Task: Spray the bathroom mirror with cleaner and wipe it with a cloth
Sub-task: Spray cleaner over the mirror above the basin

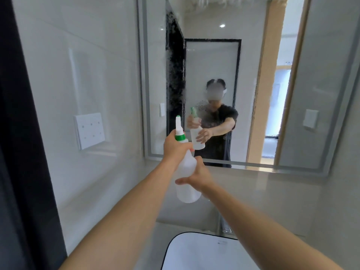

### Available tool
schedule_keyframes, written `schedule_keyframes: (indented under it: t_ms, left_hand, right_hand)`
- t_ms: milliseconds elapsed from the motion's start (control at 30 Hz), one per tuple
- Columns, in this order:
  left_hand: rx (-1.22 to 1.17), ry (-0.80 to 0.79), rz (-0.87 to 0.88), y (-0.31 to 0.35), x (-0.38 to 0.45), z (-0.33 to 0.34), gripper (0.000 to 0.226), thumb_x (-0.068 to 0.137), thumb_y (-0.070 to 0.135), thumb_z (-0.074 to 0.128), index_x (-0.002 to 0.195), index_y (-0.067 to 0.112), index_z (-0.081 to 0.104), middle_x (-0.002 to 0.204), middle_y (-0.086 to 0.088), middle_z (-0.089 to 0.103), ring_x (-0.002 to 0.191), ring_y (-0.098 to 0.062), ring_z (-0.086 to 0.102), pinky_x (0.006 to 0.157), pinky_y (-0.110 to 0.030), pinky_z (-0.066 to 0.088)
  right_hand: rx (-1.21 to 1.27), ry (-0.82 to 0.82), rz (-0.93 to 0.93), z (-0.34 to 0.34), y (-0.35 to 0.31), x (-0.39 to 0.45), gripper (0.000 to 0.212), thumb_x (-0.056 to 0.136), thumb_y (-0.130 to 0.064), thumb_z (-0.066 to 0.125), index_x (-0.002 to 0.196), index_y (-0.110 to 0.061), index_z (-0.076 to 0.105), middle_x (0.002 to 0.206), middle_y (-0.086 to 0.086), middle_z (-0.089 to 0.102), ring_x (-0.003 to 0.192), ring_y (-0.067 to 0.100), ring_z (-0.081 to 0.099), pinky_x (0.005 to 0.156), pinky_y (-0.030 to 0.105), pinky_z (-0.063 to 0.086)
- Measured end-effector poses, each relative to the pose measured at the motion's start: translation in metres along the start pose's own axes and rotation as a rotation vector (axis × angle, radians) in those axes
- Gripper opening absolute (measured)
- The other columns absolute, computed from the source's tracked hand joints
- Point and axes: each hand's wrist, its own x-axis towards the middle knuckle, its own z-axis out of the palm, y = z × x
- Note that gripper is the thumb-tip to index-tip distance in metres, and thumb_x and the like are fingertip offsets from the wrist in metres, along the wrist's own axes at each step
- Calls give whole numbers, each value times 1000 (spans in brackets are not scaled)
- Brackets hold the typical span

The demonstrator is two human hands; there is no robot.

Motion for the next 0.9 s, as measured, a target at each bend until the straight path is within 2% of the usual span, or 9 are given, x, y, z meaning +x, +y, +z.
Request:
schedule_keyframes:
  t_ms: [100,200,267,400,533,633,700,800,900]
  left_hand:
    - [-4,30,-5,-2,3,-19,50,52,12,72,96,33,60,96,6,64,90,-28,70,83,-48,59]
    - [4,66,-2,-5,3,-39,46,61,0,73,103,17,62,87,-2,64,59,-5,66,60,-29,59]
    - [38,86,-11,-8,3,-51,42,63,-2,73,100,14,61,82,-2,62,51,-2,63,49,-18,50]
    - [80,121,-36,-19,3,-69,36,59,1,73,90,12,60,81,-6,64,67,-19,63,59,-31,55]
    - [101,144,-44,-27,3,-80,40,56,5,74,91,17,60,85,-4,64,77,-24,62,66,-37,54]
    - [64,137,-67,-36,2,-86,49,53,7,74,99,17,63,95,-2,68,90,-30,66,80,-46,60]
    - [46,133,-92,-42,-2,-88,55,52,7,75,104,19,63,105,-1,68,99,-28,66,86,-49,58]
    - [44,124,-132,-58,-9,-89,56,53,6,76,106,20,63,107,-1,67,100,-29,65,86,-49,58]
    - [48,118,-179,-75,-17,-87,55,53,6,76,104,20,63,100,0,67,93,-28,65,80,-44,59]
  right_hand:
    - [30,-49,-15,15,-8,4,81,61,-21,91,119,-26,35,107,-4,53,101,19,53,67,25,39]
    - [64,-84,-34,32,-14,5,82,61,-20,91,119,-30,34,100,-13,50,90,9,51,61,21,36]
    - [77,-100,-39,45,-15,6,83,59,-19,92,120,-29,36,102,-10,53,92,11,53,66,24,41]
    - [103,-125,-27,67,-14,6,87,58,-19,93,126,-23,38,113,-1,57,106,22,56,80,34,45]
    - [100,-135,-24,80,-13,6,89,58,-21,93,126,-26,36,118,0,57,109,23,56,86,38,48]
    - [63,-152,-24,87,-10,5,82,58,-24,92,117,-26,35,111,0,58,101,22,58,72,32,49]
    - [36,-167,-12,92,-6,2,79,59,-27,92,115,-25,35,108,-1,57,99,22,58,70,32,48]
    - [29,-184,22,100,8,-3,79,59,-28,91,115,-24,36,108,-1,57,101,24,57,73,35,47]
    - [24,-204,61,106,23,-11,79,59,-29,91,115,-25,35,108,-2,56,97,21,56,62,26,41]
